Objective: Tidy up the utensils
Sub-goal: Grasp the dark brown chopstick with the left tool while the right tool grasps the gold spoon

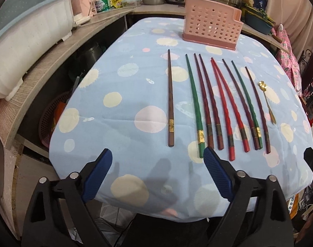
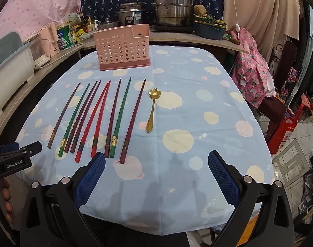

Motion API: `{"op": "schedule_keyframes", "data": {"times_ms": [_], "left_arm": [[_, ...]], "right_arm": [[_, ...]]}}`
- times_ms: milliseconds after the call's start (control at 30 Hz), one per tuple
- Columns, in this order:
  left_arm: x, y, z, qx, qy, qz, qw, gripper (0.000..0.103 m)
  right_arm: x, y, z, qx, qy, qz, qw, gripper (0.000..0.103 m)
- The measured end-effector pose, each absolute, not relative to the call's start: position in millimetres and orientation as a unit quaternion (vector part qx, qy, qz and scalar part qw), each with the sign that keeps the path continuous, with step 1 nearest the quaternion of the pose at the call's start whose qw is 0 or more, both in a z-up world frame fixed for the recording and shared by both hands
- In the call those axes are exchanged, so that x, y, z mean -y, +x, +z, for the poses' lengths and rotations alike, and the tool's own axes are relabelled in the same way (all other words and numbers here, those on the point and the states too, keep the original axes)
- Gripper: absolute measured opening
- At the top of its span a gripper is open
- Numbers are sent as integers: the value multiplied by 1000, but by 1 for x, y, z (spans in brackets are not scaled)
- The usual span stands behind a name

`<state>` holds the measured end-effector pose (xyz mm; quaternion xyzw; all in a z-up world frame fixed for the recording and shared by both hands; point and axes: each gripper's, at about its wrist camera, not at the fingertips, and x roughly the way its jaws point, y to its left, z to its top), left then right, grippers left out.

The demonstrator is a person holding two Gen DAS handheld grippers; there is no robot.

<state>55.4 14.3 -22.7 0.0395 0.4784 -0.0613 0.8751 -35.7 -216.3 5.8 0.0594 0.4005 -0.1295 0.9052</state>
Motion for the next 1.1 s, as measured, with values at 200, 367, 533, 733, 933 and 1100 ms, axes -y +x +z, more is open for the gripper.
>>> {"op": "schedule_keyframes", "data": {"times_ms": [200, 367, 533, 733, 933, 1100], "left_arm": [[-16, 75, -39, -501, 29, -70, 862, 68], [-14, 88, -46, -510, 26, -75, 857, 55], [-14, 97, -50, -519, 17, -79, 851, 27], [-13, 102, -51, -529, 5, -96, 843, 8], [-5, 101, -52, -530, 21, -96, 842, 8], [-8, 104, -52, -533, 14, -98, 840, 8]], "right_arm": [[225, -18, -1, -410, 70, -131, 900, 90], [233, 0, -8, -421, 83, -126, 894, 78], [241, 20, -16, -429, 93, -122, 890, 67], [252, 46, -33, -447, 113, -114, 880, 43], [253, 61, -50, -465, 126, -101, 870, 26], [252, 68, -54, -467, 131, -95, 869, 25]]}}
